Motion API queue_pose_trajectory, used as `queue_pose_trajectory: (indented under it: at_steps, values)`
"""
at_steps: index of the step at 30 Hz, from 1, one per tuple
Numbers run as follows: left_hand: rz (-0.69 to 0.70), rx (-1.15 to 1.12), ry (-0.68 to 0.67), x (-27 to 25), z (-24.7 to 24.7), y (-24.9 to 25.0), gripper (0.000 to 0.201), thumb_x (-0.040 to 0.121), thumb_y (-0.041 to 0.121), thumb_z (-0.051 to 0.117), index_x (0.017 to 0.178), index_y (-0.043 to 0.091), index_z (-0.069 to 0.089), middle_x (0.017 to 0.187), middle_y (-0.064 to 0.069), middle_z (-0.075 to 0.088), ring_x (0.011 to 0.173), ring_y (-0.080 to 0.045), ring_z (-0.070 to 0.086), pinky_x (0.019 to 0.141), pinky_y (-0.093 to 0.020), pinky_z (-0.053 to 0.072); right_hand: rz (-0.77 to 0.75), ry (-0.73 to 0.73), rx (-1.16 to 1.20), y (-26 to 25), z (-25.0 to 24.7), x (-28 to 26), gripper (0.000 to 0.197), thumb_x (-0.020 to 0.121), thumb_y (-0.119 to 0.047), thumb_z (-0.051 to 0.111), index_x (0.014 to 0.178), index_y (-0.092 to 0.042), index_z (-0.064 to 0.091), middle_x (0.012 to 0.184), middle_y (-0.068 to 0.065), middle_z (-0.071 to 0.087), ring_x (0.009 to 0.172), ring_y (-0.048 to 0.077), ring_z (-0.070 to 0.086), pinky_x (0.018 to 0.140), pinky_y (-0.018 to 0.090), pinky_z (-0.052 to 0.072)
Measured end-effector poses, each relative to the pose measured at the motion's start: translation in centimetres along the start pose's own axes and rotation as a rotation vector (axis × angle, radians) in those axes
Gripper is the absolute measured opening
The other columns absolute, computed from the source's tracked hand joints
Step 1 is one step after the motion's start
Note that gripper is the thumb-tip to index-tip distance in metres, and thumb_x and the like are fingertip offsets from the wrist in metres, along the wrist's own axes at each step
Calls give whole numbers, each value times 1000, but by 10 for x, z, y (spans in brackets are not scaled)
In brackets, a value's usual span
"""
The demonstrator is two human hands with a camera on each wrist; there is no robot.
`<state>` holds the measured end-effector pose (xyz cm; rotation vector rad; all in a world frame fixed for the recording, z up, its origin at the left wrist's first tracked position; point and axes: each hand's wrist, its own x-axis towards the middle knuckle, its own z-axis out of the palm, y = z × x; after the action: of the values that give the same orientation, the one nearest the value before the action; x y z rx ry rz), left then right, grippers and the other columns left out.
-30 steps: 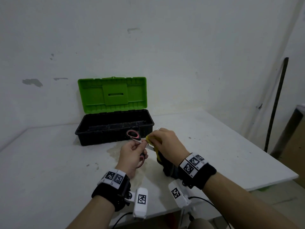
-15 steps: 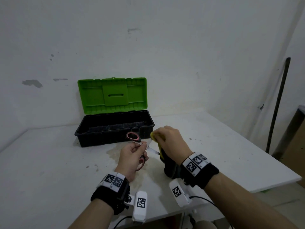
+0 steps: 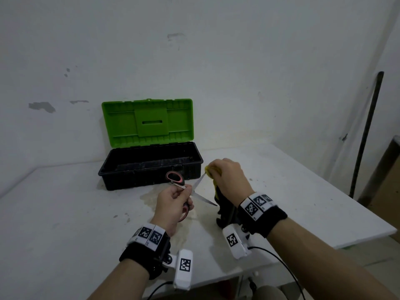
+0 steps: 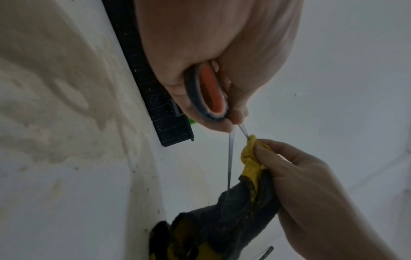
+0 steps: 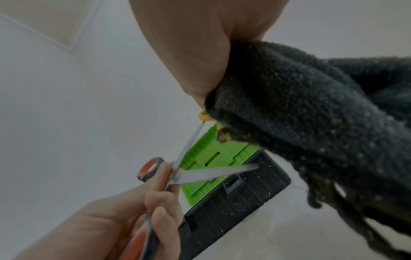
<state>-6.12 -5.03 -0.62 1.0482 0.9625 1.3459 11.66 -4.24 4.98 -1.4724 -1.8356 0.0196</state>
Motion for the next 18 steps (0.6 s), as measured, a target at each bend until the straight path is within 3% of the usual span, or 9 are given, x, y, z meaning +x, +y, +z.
queue_pose_trajectory:
  at_steps: [3, 7, 13, 18]
  values:
    - [-6, -14, 12, 2, -1, 1, 14, 95, 9, 65, 94, -6, 65, 63, -10, 57, 56, -15, 56, 55, -25, 54, -73, -27, 48, -9, -4, -5, 15, 95, -24, 57, 97, -21, 72, 91, 1, 62, 82, 19, 58, 73, 28, 46]
    - [-73, -88, -40, 2, 2, 4, 13, 97, 8, 62, 89, -2, 64, 61, -7, 57, 54, -14, 54, 53, -25, 53, -290, -197, 1, -22, 6, -25, 14, 93, -23, 56, 94, -17, 69, 93, 5, 60, 79, 24, 60, 68, 40, 51]
    - [-121, -73, -17, 0, -1, 1, 13, 95, 11, 66, 93, -2, 66, 63, -9, 58, 54, -15, 55, 55, -26, 55, -30, -19, 1, -2, -3, -4, 16, 95, -20, 55, 90, -22, 70, 89, 1, 61, 79, 23, 59, 73, 41, 51]
    - [16, 85, -18, -1, 2, 4, 11, 95, 6, 65, 91, -3, 67, 64, -14, 58, 57, -19, 57, 57, -26, 54, -133, -160, 33, -21, 4, -16, 15, 95, -26, 56, 97, -24, 70, 91, 0, 62, 84, 21, 58, 75, 37, 50]
